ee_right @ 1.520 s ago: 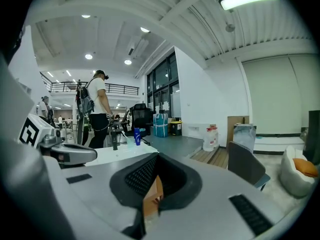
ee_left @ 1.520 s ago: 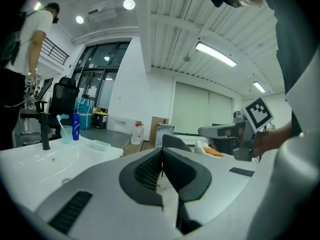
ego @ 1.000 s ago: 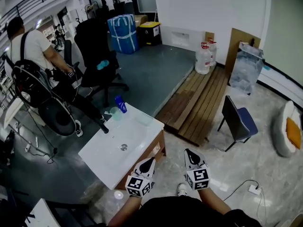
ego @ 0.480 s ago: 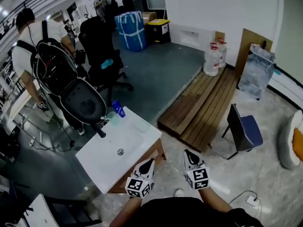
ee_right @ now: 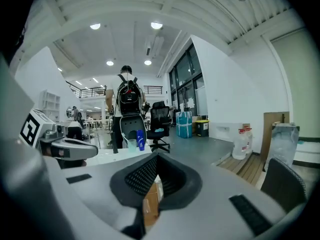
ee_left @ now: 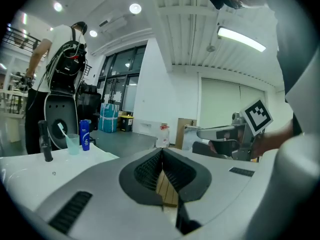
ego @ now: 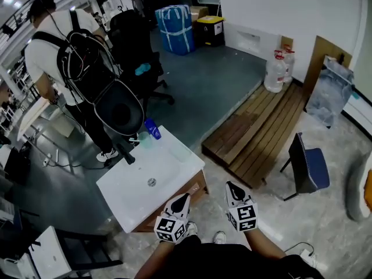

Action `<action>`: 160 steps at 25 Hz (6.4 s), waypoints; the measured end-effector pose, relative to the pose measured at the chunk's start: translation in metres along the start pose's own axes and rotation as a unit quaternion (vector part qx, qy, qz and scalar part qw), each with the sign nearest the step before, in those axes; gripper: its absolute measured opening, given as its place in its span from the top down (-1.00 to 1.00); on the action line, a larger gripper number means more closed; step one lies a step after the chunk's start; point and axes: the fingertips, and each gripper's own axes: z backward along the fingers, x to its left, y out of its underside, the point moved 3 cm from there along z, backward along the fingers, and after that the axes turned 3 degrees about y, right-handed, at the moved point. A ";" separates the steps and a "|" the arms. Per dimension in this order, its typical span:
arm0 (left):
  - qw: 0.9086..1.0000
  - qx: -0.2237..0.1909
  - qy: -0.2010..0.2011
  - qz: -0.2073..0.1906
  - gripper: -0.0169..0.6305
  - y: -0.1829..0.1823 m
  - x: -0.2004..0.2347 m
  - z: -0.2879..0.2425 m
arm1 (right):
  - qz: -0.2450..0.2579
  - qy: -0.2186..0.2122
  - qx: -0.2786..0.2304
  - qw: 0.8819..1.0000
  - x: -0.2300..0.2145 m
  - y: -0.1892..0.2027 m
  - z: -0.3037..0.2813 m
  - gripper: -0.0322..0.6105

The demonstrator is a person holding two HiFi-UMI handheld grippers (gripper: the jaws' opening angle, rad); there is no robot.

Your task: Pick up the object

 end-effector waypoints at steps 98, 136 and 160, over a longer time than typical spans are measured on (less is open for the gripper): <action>0.947 0.002 -0.294 0.131 0.88 0.041 0.198 0.005 | 0.144 -0.193 0.274 0.931 0.089 0.126 -0.365 -0.35; 0.961 -0.052 -0.252 0.100 0.88 -0.008 0.212 -0.014 | 0.117 -0.191 0.074 0.972 0.090 -0.036 -0.320 -0.34; 0.965 -0.065 -0.244 0.066 0.89 -0.035 0.216 -0.023 | 0.126 -0.194 0.012 0.973 0.092 -0.091 -0.303 -0.34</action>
